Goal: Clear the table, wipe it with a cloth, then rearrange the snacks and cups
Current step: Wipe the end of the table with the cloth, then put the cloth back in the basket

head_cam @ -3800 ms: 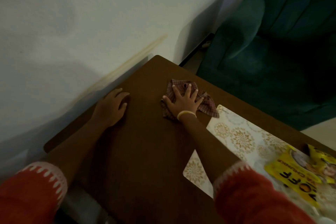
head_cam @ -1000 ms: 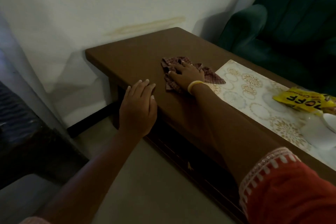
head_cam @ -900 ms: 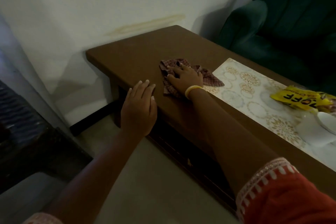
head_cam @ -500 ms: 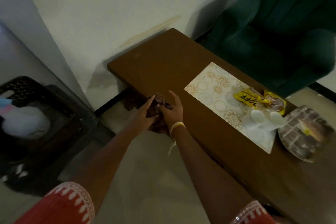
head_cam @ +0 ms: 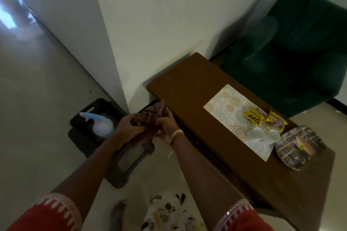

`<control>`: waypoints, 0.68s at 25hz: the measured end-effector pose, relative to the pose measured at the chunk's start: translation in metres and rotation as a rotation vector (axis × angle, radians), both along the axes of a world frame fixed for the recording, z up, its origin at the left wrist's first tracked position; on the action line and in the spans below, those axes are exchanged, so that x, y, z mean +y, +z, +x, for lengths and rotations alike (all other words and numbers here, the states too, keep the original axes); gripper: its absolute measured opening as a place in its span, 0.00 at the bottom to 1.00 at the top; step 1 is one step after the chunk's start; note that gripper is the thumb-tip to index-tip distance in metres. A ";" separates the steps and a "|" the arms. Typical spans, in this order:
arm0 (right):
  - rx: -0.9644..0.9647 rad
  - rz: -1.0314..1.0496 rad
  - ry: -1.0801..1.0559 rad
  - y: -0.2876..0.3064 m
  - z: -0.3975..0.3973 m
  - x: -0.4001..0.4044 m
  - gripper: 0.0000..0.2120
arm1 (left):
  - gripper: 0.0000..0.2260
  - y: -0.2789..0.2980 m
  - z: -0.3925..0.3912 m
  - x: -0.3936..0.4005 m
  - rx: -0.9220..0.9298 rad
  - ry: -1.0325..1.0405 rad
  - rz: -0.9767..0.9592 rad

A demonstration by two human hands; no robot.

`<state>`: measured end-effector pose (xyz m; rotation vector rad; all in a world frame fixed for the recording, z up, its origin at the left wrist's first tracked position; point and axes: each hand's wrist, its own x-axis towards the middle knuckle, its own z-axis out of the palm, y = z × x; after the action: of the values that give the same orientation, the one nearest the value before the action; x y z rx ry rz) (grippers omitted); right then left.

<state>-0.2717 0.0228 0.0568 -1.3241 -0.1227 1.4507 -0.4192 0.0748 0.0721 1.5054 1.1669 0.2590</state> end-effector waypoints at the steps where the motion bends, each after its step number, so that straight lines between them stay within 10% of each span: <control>1: 0.037 0.004 0.041 0.005 -0.013 0.012 0.31 | 0.22 0.005 -0.017 0.017 0.018 -0.024 0.042; 6: 0.080 0.011 0.076 0.017 -0.068 0.096 0.15 | 0.21 0.027 -0.086 0.112 0.065 0.009 0.108; 17: -0.795 -0.140 0.033 -0.052 -0.136 0.210 0.13 | 0.19 -0.052 -0.137 0.262 0.140 -0.031 0.201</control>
<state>-0.4073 0.2328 0.0046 -1.9603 -0.5690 0.8941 -0.5562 0.3363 0.0205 1.7389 1.2567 0.2588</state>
